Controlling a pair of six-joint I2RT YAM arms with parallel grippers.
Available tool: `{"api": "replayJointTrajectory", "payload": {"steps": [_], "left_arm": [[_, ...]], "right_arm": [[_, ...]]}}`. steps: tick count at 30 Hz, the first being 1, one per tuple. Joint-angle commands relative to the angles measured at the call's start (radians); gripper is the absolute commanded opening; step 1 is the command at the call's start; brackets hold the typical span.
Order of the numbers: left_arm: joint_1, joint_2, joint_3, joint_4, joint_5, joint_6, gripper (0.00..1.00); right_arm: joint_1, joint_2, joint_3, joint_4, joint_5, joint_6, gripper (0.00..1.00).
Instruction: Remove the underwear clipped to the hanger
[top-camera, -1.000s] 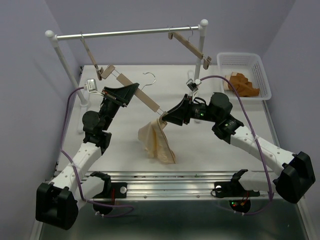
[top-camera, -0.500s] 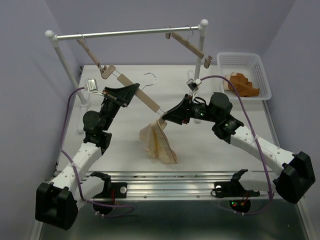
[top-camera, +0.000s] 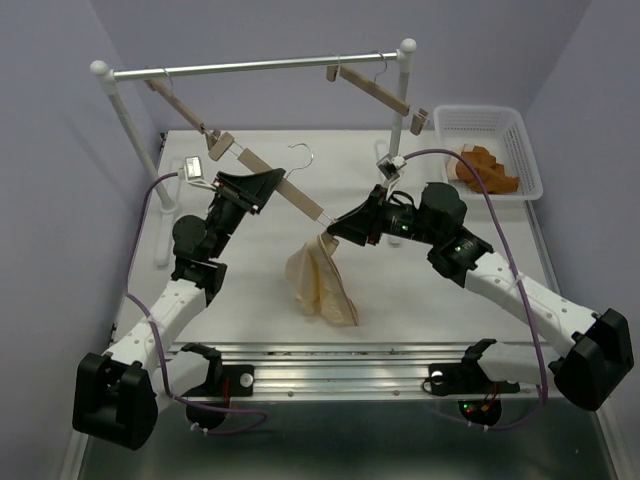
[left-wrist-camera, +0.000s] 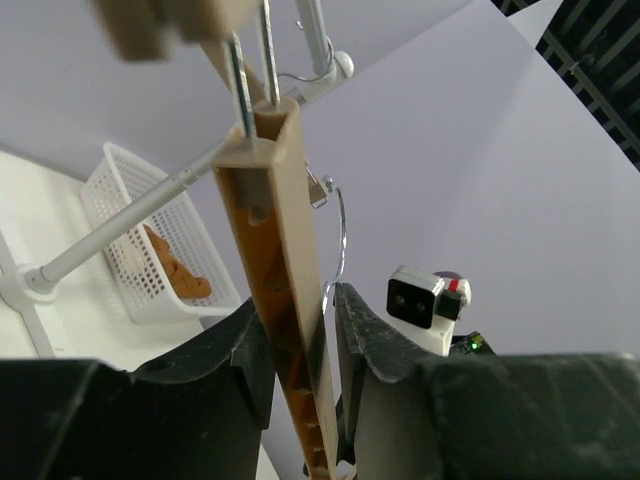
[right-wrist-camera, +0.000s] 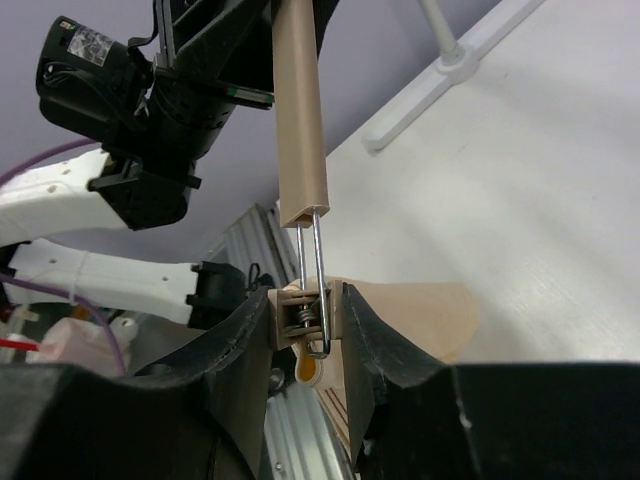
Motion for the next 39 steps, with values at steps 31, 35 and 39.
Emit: {"api": "replayJointTrajectory", "payload": {"steps": [31,35,39], "left_arm": [[-0.1,0.227,-0.083,0.279,0.432,0.134,0.91],[-0.117,0.213,-0.116,0.293,0.447,0.186,0.9],[-0.152,0.174,-0.132,0.309,0.472,0.266,0.9]], "right_arm": [[-0.004,0.08,0.31,-0.332,0.26,-0.11,0.01],[-0.004,0.084,0.33,-0.33,0.24,-0.104,0.01],[-0.004,0.087,0.347,-0.333,0.217,-0.1,0.01]]}}
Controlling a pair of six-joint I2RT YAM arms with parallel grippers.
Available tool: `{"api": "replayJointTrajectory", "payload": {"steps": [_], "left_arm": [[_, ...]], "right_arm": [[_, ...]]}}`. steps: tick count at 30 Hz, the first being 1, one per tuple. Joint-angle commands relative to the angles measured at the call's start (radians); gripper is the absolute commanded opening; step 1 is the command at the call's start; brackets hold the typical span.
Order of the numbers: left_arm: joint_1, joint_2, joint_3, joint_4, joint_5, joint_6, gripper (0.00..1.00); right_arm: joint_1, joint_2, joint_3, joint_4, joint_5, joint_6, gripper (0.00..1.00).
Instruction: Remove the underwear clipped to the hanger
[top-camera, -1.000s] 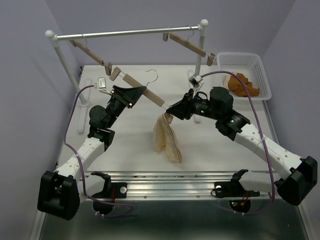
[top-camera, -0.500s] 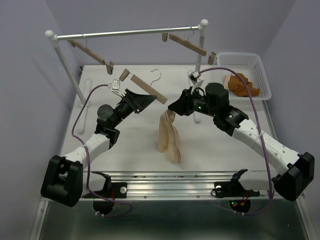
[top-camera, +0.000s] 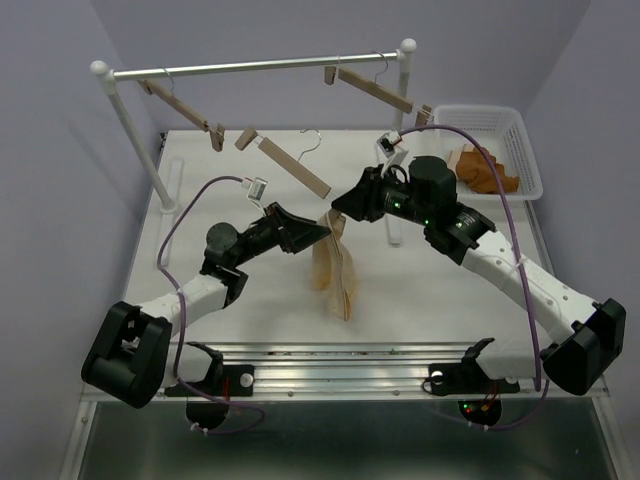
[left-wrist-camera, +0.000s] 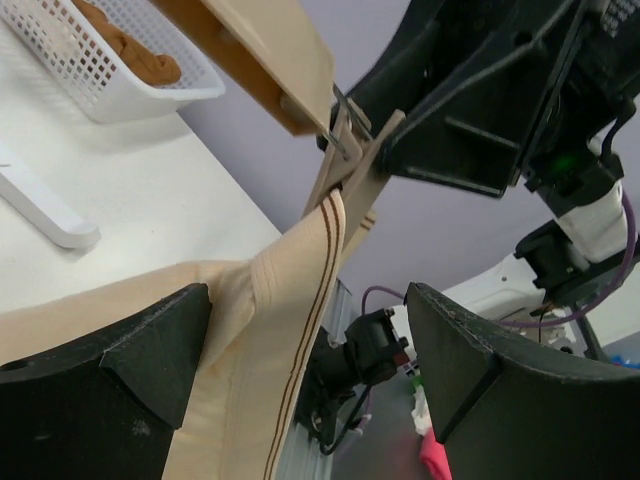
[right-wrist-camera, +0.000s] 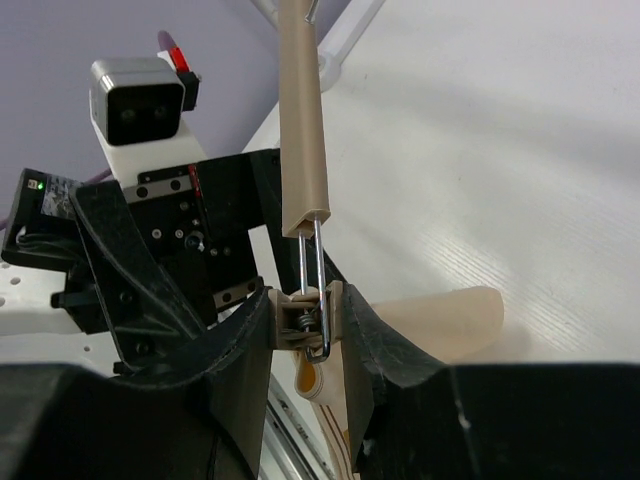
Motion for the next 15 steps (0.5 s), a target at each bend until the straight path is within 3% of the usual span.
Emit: {"api": "replayJointTrajectory", "payload": {"steps": [1,5,7,10,14,15], "left_arm": [[-0.032,-0.069,-0.015,0.093,0.063,0.121,0.9],[-0.049,-0.094,-0.028,0.081,0.046,0.159,0.88],[-0.058,-0.091,-0.022,0.07,0.049,0.17,0.82],[-0.065,-0.079,-0.009,0.064,0.047,0.176,0.61],[-0.066,-0.074,-0.005,0.048,0.031,0.181,0.45],[-0.066,-0.074,0.0,0.023,0.018,0.188,0.26]], "right_arm": [[-0.003,-0.01,0.072,0.069,-0.033,0.02,0.01],[-0.003,-0.016,0.078,0.069,-0.05,0.026,0.01],[-0.003,-0.015,0.078,0.07,-0.073,0.037,0.01],[-0.003,-0.016,0.078,0.072,-0.082,0.043,0.01],[-0.003,-0.027,0.072,0.085,-0.093,0.054,0.01],[-0.003,-0.028,0.071,0.088,-0.097,0.057,0.01]]}}
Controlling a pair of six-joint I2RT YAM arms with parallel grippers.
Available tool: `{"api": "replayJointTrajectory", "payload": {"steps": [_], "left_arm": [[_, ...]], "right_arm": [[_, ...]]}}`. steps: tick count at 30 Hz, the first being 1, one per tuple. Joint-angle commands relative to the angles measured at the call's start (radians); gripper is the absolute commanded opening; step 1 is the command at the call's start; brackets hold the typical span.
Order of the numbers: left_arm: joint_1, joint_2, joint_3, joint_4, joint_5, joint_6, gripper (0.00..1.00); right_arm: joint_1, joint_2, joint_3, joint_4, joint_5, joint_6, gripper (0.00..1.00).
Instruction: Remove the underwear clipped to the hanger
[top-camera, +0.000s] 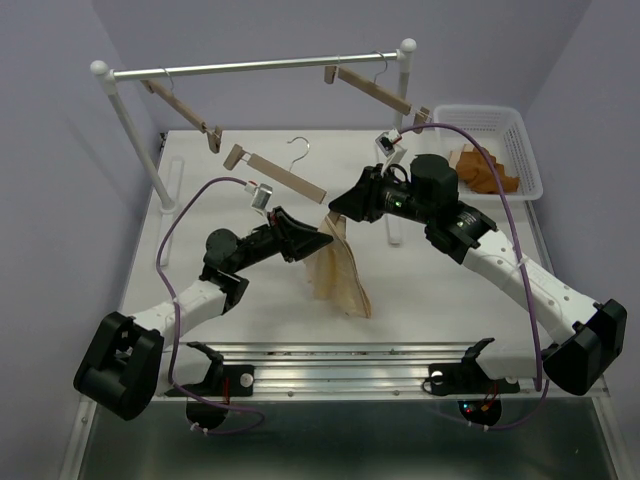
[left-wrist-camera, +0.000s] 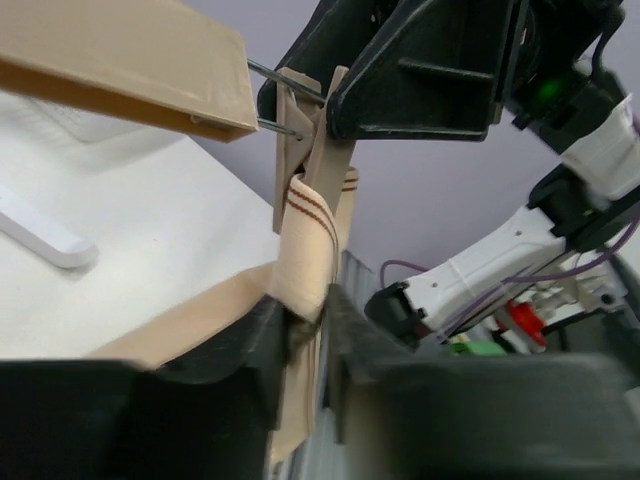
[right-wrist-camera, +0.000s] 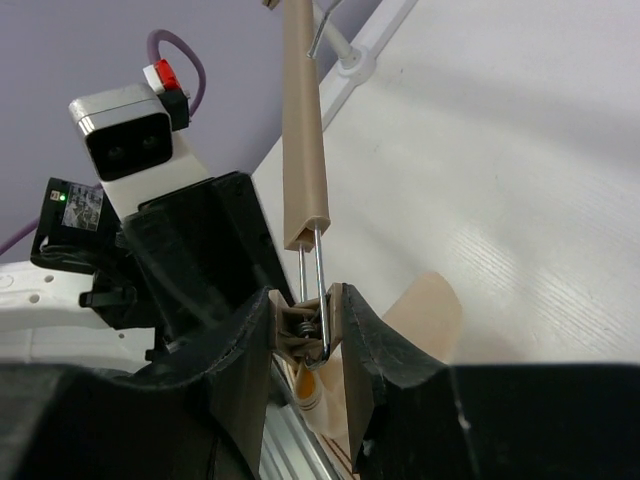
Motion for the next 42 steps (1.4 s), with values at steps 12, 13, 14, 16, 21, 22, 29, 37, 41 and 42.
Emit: {"api": "replayJointTrajectory", "payload": {"steps": [12,13,14,16,21,22,29,37,41,42], "left_arm": [[-0.007,-0.15,0.01,-0.312,-0.191,0.158,0.0],[-0.007,-0.165,0.008,-0.329,-0.199,0.17,0.0],[-0.007,-0.173,-0.002,-0.34,-0.202,0.172,0.0],[-0.007,-0.19,-0.012,-0.352,-0.207,0.172,0.0],[-0.007,-0.219,-0.018,-0.416,-0.233,0.185,0.0],[-0.007,-0.224,-0.018,-0.421,-0.234,0.185,0.0],[-0.007,-0.268,-0.019,-0.478,-0.262,0.188,0.0],[-0.007,-0.339,-0.021,-0.533,-0.303,0.187,0.0],[-0.006,-0.359,-0.021,-0.562,-0.331,0.184,0.0],[-0.007,-0.362,-0.019,-0.567,-0.339,0.182,0.0]], "right_arm": [[-0.003,-0.071,0.033,0.084,0.061,-0.02,0.01],[-0.003,-0.072,0.035,0.085,0.073,-0.031,0.01],[-0.003,-0.074,0.037,0.085,0.079,-0.035,0.01],[-0.003,-0.077,0.038,0.087,0.093,-0.052,0.01],[-0.003,-0.086,0.05,0.103,0.145,-0.1,0.01],[-0.003,-0.089,0.053,0.105,0.154,-0.11,0.01],[-0.003,-0.1,0.116,0.1,0.286,-0.233,0.01],[-0.003,-0.031,0.237,0.065,0.355,-0.394,0.01],[-0.003,0.016,0.332,0.038,0.424,-0.471,0.01],[-0.003,0.036,0.348,0.033,0.448,-0.482,0.01]]}}
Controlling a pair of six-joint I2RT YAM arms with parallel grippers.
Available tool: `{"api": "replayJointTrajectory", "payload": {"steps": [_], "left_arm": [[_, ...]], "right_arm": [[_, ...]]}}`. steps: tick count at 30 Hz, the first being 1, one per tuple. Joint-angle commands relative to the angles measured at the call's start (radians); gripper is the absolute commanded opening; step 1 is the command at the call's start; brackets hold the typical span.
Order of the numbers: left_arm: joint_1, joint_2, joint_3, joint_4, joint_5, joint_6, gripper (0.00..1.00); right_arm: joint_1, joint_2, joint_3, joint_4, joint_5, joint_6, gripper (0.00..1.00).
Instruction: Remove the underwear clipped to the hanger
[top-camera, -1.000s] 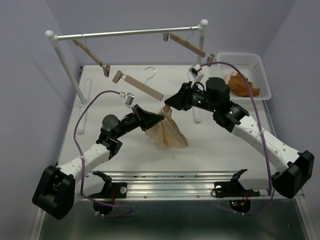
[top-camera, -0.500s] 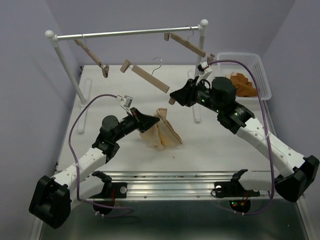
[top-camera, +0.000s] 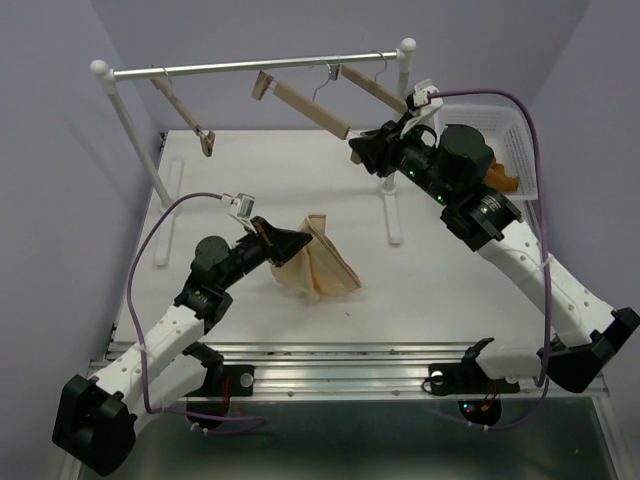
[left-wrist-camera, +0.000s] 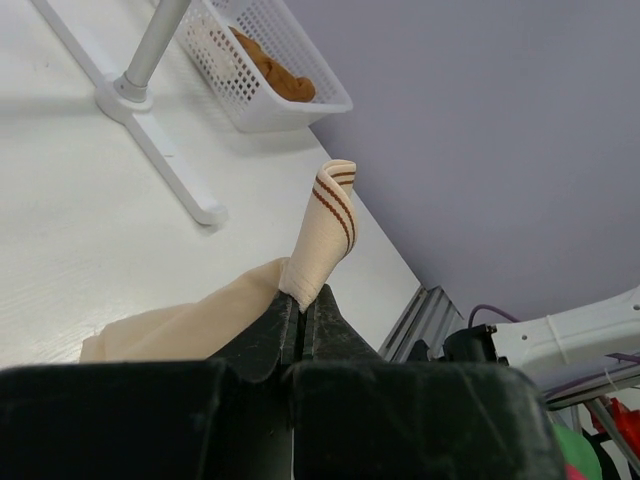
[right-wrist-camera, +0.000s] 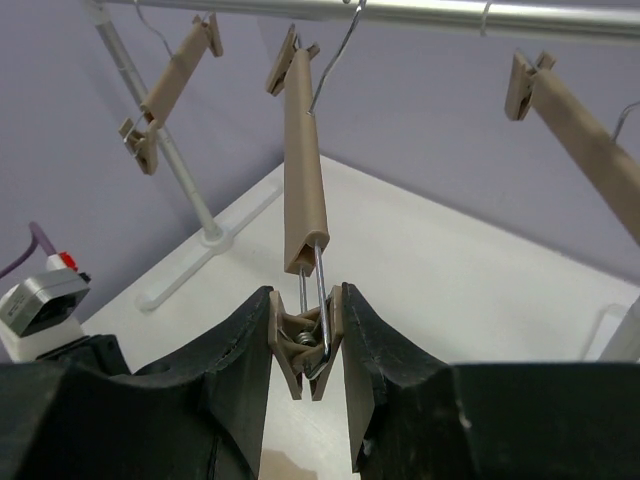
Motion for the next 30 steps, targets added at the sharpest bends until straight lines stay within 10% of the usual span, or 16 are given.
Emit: {"api": "replayJointTrajectory", "payload": {"steps": [1,30], "left_arm": [[-0.001,-0.027,-0.008,0.007,-0.032,0.012,0.0],[-0.001,-0.058,0.02,-0.056,-0.078,0.009,0.0]], "right_arm": [[-0.003,0.045,0.111,0.015,0.119,-0.125,0.01],[0.019,0.229,0.212,0.005,0.294,-0.22,0.01]]}}
